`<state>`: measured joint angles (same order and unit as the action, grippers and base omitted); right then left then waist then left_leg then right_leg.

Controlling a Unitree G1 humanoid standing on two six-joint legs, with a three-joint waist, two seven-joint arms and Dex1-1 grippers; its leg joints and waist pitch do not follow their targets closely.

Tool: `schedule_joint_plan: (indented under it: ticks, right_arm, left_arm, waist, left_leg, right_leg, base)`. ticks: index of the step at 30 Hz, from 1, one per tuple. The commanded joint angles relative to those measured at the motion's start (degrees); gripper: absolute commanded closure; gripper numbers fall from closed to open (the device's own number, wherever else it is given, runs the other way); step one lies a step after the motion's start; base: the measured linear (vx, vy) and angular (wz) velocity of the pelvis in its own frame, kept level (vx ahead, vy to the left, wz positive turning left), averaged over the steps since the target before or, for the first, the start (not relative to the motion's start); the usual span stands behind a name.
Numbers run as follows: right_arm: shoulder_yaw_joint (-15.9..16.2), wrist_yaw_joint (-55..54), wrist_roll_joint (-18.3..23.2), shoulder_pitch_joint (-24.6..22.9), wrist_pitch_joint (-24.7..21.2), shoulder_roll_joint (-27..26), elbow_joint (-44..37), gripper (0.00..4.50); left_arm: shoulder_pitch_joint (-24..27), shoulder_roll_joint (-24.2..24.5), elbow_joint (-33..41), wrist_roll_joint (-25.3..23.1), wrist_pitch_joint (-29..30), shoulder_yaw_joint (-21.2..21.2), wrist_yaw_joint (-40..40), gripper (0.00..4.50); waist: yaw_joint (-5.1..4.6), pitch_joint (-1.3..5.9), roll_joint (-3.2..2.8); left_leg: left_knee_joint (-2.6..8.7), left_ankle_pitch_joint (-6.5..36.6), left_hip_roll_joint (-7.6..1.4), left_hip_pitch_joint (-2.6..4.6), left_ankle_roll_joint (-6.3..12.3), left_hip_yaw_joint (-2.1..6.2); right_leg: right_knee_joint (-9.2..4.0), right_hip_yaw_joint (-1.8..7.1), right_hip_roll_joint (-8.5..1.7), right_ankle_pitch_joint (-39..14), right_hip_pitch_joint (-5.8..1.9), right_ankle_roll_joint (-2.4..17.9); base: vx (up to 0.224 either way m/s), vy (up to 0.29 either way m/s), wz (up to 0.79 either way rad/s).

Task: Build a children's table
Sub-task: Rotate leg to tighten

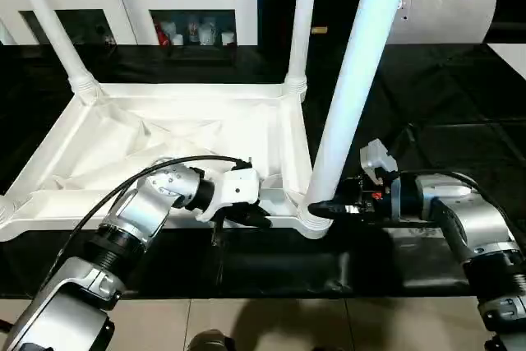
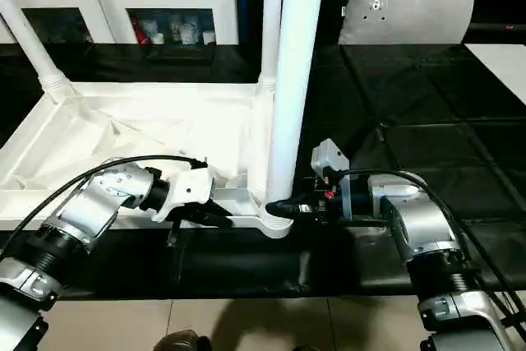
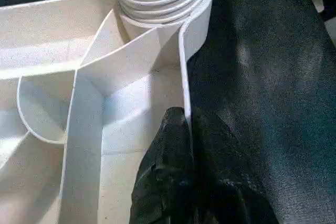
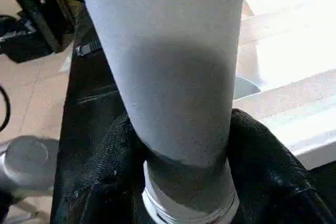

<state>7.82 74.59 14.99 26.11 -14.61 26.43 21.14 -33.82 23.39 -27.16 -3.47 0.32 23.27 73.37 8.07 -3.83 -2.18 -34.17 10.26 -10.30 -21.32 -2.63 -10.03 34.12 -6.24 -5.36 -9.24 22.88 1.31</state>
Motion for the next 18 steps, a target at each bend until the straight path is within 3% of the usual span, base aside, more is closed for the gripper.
schedule_joint_plan:
  ticks: [1, 3, 7, 10, 11, 15, 18]
  right_arm:
    - [-0.3, -5.8, -1.8, 0.5, -0.6, -1.5, 0.9, 2.55]
    - [-0.8, -10.8, -3.3, 1.2, -0.7, -3.0, 2.4, 2.55]
    - [-3.6, -26.7, -5.8, 4.2, -2.4, -9.2, 7.2, 2.57]
    - [-6.5, -38.1, -5.8, 6.4, -5.8, -13.6, 10.0, 2.57]
    - [-6.6, -38.4, -5.9, 6.4, -5.9, -13.8, 10.1, 2.57]
    - [-9.2, -50.3, -6.9, 8.1, -5.2, -18.9, 12.5, 2.57]
    - [-9.3, -54.3, -7.9, 8.7, -0.9, -21.3, 14.1, 2.57]
  left_arm:
    - [1.0, -1.6, 1.5, 0.1, 1.1, 2.4, 0.7, 4.5]
    - [0.7, -2.6, 1.5, 0.1, 2.7, 1.8, -1.1, 4.5]
    - [-1.4, -7.2, 0.1, 0.6, 8.5, -0.7, -7.9, 4.5]
    - [-2.9, -11.7, -0.3, 1.5, 12.8, -2.7, -13.2, 4.5]
    - [-3.0, -11.9, -0.3, 1.5, 13.0, -2.8, -13.4, 4.5]
    - [-6.8, -19.4, -4.4, 0.9, 17.5, -6.9, -26.4, 4.5]
    - [-9.3, -23.0, -7.6, -0.5, 17.9, -8.9, -34.5, 4.5]
  waist:
    - [-0.33, 4.27, 0.57]
    - [-0.62, 4.05, 0.5]
    - [-2.53, 3.47, 0.57]
    - [-3.91, 3.4, 0.55]
    - [-4.5, 3.46, 0.6]
    - [-5.31, 3.76, 0.43]
    - [-5.38, 4.12, 0.57]
  left_leg:
    - [4.24, 13.8, -3.31, 0.7, 1.94, 1.05]
    - [4.4, 15.7, -3.16, 0.84, 1.14, 1.16]
    - [4.43, 20.1, -2.58, 1.4, -0.66, 1.63]
    - [4.55, 21.3, -2.49, 1.1, -0.87, 2.01]
    - [4.54, 21.4, -2.42, 0.93, -0.84, 2.01]
    - [4.56, 19.3, -2.38, 0.77, 0.02, 1.77]
    - [4.36, 15.7, -2.26, 0.26, 1.67, 1.45]
  right_leg:
    - [-4.36, 3.22, -4.28, -20.0, -2.81, 10.4]
    - [-4.75, 3.16, -4.35, -23.3, -2.75, 9.5]
    - [-6.13, 2.52, -4.43, -33.2, -2.37, 6.2]
    - [-6.4, 2.11, -4.3, -34.1, -2.53, 4.9]
    - [-6.4, 2.08, -4.24, -33.0, -2.55, 5.1]
    - [-6.24, 2.35, -4.02, -27.1, -2.59, 6.9]
    - [-5.64, 2.68, -4.04, -19.7, -2.9, 9.1]
  base:
    - [0.0, 0.0, 0.0]
    - [0.0, 0.0, 0.0]
    - [0.0, 0.0, 0.0]
    - [0.0, 0.0, 0.0]
    - [0.0, 0.0, 0.0]
    - [0.0, 0.0, 0.0]
    - [0.0, 0.0, 0.0]
